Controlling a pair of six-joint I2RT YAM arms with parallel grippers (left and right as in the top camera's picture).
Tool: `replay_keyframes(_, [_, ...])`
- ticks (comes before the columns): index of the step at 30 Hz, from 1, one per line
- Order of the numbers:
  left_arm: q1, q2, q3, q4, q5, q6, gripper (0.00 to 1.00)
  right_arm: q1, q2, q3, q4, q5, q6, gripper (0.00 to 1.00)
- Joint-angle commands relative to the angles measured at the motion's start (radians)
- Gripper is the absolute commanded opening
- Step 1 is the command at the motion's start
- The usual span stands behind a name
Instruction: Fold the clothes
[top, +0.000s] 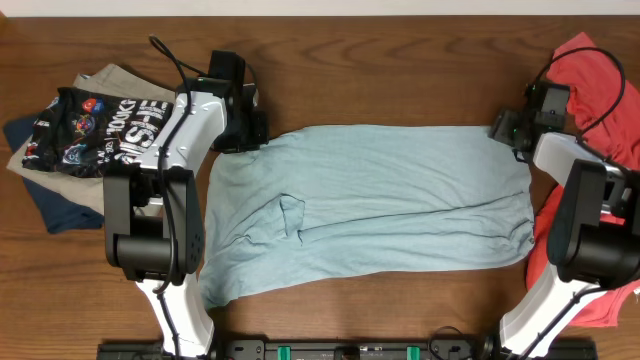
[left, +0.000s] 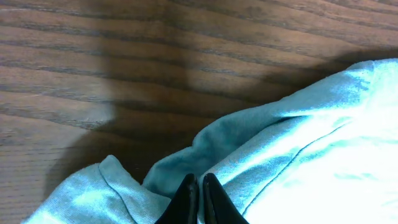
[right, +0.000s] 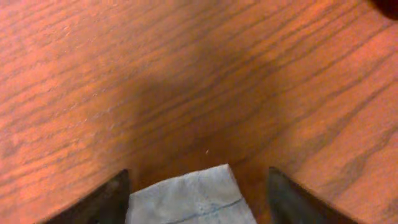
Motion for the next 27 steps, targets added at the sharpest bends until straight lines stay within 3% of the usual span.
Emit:
replay_keyframes(1, [0.003,-0.007,-0.001,-0.006,-0.013,-0.005,0.06,0.001,0.025,0.020,-0.013,0.029,0.022,0.31])
replay_keyframes(2, [0.003,-0.007,-0.001,-0.006,-0.013,-0.005,0.06,0.001,0.026,0.020,-0.024,0.029,0.021,0.13])
replay_keyframes(4, [0.003,-0.007,-0.001,-0.006,-0.022,-0.005,0.06,0.000,0.026,0.020,-0.046,0.029,0.022,0.01])
replay_keyframes(9, [0.004,-0.034,0.000,-0.013,-0.091,-0.005,0.06,-0.016,-0.022,0.033,-0.141,0.029,0.022,0.01])
replay_keyframes(16, [0.003,-0.163,0.000,-0.043,-0.091,-0.017,0.06,-0.048,-0.223,0.054,-0.317,0.027,0.044,0.01])
replay_keyframes(27, [0.003,-0.264,-0.001,-0.339,-0.092,-0.065,0.06,-0.059,-0.444,0.054,-0.729,0.029,0.035,0.01])
